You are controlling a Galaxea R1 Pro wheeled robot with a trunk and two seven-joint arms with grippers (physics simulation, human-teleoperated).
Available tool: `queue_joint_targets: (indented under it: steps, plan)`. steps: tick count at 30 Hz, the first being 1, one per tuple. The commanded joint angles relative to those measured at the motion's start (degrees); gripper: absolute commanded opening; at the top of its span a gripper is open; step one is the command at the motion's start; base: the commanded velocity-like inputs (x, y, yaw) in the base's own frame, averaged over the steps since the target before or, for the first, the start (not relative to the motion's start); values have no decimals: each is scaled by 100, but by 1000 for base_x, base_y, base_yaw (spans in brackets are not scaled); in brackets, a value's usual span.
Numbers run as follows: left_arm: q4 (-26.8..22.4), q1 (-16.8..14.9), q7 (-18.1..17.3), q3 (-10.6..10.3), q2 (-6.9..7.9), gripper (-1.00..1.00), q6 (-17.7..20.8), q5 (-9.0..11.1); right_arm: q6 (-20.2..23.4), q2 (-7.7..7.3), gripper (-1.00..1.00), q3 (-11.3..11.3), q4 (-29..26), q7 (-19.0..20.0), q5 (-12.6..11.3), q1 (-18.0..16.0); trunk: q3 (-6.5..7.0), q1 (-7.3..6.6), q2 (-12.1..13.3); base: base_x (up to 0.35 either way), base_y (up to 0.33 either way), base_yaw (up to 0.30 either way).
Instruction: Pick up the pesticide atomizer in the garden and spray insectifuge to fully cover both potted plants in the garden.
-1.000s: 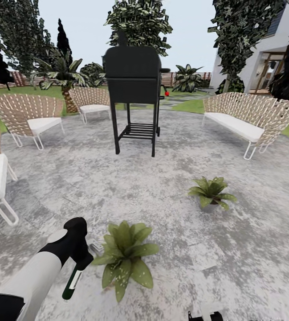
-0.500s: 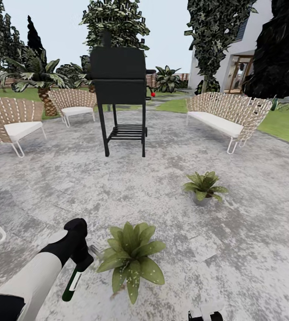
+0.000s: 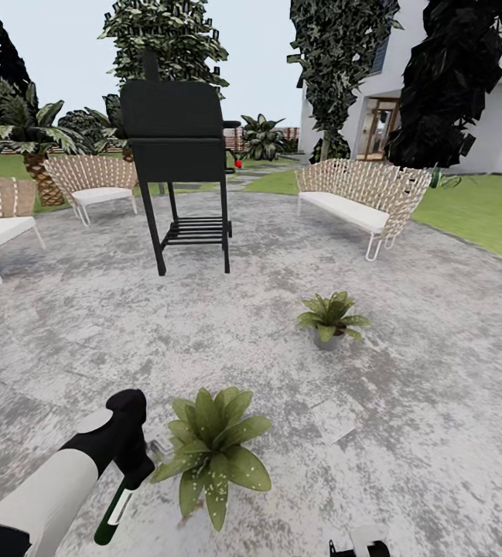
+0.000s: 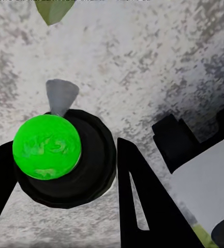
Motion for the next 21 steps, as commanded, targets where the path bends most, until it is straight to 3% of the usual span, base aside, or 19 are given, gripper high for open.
queue_joint_targets:
  steps: [1,7,13,21]
  plan:
    - [-15,-3,-57,-27,6,-100,55,-38,1,-3,100,45,8,-60,44,-4,-5,-1,-2,0,0,-3]
    - [-22,-9,-68,0,0,-100,66,-41,0,42,100,44,-7,-69,29,-4,-5,-1,-2,-19,1,-2]
    - [-22,-9,-68,-4,-17,-100,66,-50,9,44,100,45,-4,-69,20,-4,-5,-1,-2,-215,217,-245]
    - [-22,-9,-68,0,-29,-100,75,-45,9,44,100,45,-4,-69,22,-4,-5,-1,-2,44,302,-273]
